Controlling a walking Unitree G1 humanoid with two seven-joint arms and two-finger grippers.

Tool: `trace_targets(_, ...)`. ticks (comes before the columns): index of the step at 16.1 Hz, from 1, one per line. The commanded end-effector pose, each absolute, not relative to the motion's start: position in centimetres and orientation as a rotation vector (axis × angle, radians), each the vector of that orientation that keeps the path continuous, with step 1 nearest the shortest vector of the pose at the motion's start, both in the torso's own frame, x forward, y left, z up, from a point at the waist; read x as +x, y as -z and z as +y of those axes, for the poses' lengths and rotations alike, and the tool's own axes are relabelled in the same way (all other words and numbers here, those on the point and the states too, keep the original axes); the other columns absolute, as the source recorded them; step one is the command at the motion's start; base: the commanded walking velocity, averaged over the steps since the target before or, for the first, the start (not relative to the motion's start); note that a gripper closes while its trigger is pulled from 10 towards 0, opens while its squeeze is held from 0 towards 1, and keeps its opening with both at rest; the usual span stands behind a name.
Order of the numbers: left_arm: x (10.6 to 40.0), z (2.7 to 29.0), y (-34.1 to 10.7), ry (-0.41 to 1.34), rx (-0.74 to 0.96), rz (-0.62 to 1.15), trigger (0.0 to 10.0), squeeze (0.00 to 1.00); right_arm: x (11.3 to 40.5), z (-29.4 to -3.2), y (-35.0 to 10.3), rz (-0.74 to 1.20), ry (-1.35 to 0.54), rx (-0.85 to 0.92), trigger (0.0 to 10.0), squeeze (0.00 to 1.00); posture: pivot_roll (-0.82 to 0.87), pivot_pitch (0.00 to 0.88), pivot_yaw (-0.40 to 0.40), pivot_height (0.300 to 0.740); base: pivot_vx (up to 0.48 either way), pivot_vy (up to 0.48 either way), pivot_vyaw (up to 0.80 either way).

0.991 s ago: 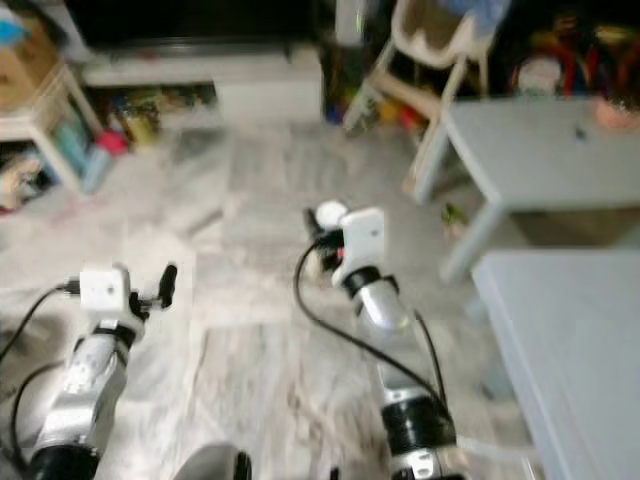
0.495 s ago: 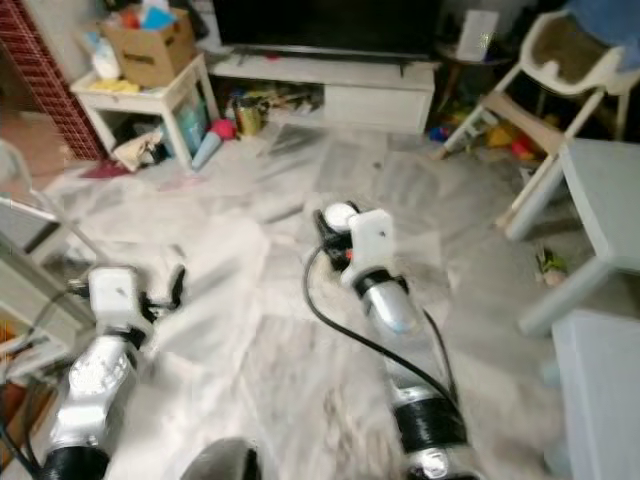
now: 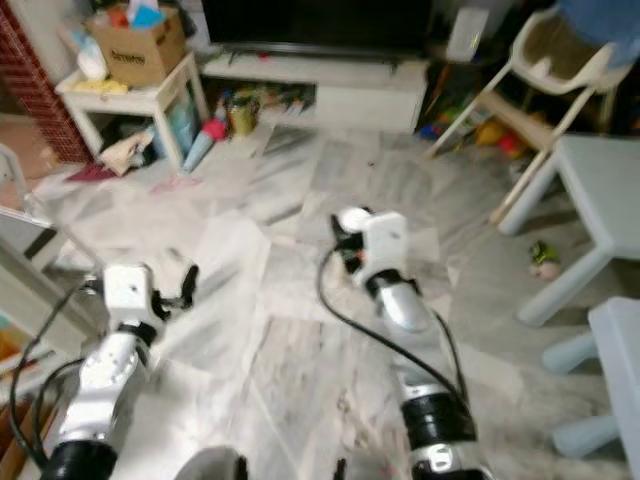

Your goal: Restocking fridge

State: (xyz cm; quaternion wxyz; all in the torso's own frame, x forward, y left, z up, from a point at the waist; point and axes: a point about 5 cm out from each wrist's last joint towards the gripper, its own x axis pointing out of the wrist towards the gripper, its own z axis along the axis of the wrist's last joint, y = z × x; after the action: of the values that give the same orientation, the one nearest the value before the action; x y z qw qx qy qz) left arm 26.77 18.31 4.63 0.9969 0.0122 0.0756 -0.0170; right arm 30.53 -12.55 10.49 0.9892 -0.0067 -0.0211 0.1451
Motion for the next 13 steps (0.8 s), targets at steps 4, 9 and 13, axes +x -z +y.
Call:
trace_targets(4,25.5,21.3,-4.7,-0.06,0.067,0.158,10.0,0.0,30.0,-13.4,-10.1,-0.051,-0.249,-0.015,10.0,0.0,0.04,0.0,-0.054,0.74,0.0,0.438,0.0)
trace_targets(9,21.5,23.1,-3.2,-0.123,0.114,0.213,10.0,0.0,27.0,-15.9,-7.4,0.023,-0.183,-0.045,10.0,0.0,0.05,0.0,-0.042,0.74,0.0,0.439,0.0)
trace_targets(13,22.0,21.8,-3.2,-0.102,0.117,0.198,10.0,0.0,27.3,-15.3,-7.2,0.015,-0.206,-0.054,10.0,0.0,0.05,0.0,-0.047,0.74,0.0,0.438,0.6)
